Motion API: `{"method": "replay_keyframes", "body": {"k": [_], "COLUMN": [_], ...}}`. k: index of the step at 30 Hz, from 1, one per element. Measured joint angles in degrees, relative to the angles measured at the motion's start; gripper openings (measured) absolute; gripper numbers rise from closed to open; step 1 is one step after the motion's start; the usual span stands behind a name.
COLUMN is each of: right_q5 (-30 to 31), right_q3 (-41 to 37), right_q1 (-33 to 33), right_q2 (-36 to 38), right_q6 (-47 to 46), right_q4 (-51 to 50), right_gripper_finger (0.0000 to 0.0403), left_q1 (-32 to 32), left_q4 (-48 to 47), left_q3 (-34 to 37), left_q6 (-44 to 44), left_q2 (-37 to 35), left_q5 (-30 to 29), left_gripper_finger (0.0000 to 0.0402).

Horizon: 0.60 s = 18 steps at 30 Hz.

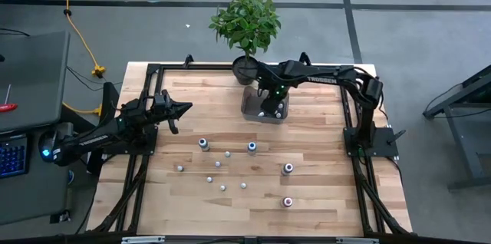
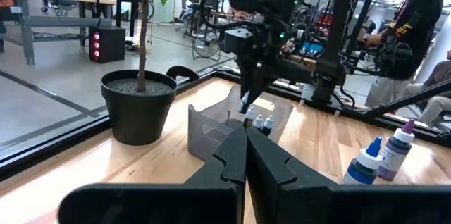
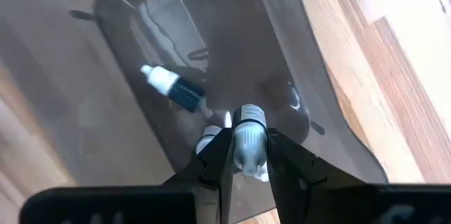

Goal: Pick & Place food coloring
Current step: Put the small black food coloring bottle into the black bin

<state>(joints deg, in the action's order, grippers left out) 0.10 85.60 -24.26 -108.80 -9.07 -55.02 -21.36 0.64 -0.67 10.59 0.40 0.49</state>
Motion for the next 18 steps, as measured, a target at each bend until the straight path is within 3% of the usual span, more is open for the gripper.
{"method": "replay_keyframes", "body": {"k": [18], "right_q5": [-1.5], "right_q3": [-0.3], "right_q1": [-1.5], "right_q2": [-4.9], "right_q6": [-2.9], "right_q4": [-0.5], "right_gripper_finger": [0.0069], "left_q1": [0.0], "left_q4": [0.0], "left_q3": [0.0], "left_q6": [0.0], "left_q2": [0.0], "left_q5": [0.0], "left_gripper_finger": [0.0]}}
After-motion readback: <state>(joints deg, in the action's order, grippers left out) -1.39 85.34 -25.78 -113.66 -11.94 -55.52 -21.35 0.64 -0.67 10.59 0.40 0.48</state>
